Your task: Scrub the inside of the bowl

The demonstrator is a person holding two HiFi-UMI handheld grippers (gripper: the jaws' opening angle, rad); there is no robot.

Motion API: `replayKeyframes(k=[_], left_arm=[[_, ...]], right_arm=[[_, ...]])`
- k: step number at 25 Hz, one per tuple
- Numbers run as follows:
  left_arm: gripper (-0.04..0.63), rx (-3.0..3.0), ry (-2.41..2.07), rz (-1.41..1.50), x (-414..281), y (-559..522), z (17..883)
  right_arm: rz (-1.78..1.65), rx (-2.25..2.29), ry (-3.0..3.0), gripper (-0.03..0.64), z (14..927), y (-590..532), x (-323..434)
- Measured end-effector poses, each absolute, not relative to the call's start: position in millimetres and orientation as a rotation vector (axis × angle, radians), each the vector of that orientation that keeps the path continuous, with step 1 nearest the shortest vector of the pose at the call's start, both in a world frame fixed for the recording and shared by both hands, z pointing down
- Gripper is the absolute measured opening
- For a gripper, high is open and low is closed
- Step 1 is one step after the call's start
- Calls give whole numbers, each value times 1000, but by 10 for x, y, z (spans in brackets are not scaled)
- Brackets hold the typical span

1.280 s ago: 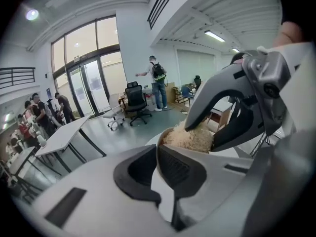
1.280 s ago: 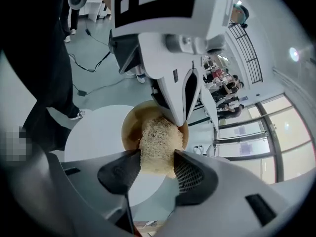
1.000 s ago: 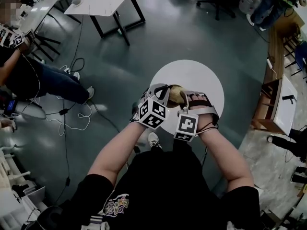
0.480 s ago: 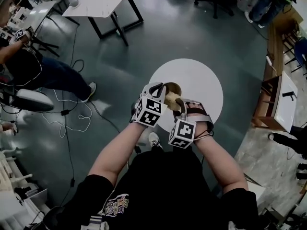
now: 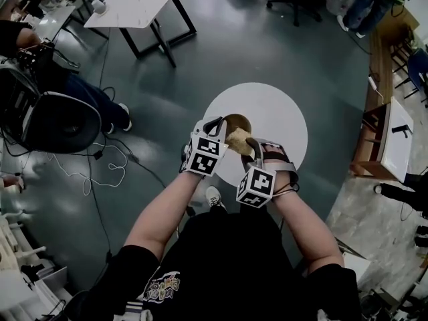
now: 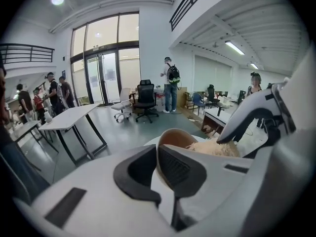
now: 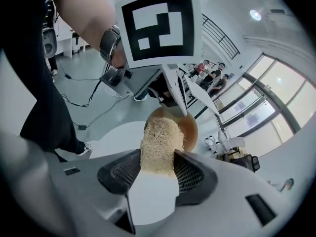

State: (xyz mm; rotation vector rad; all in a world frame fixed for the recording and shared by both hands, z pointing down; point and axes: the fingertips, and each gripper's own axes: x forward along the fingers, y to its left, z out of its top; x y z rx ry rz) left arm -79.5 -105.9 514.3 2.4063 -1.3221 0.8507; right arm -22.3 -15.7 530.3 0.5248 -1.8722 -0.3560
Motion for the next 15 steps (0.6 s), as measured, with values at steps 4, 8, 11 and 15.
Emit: replayKeyframes(k=[4, 8, 11, 15], left_arm=[[21, 2370, -1333, 834, -871, -1097, 5185], [20, 2400, -1263, 789, -896, -1102, 5164], [20, 2503, -1103, 721, -806, -1062, 5076], [20, 2700, -739, 687, -538, -803, 4901]], right_arm=[[-345, 570, -1855, 220, 5284, -216, -6], [-267, 731, -1900, 220, 5140, -417, 332], [-115, 870, -2013, 220, 4994, -639, 560], [-58, 816, -2217, 221, 4849, -759, 537]])
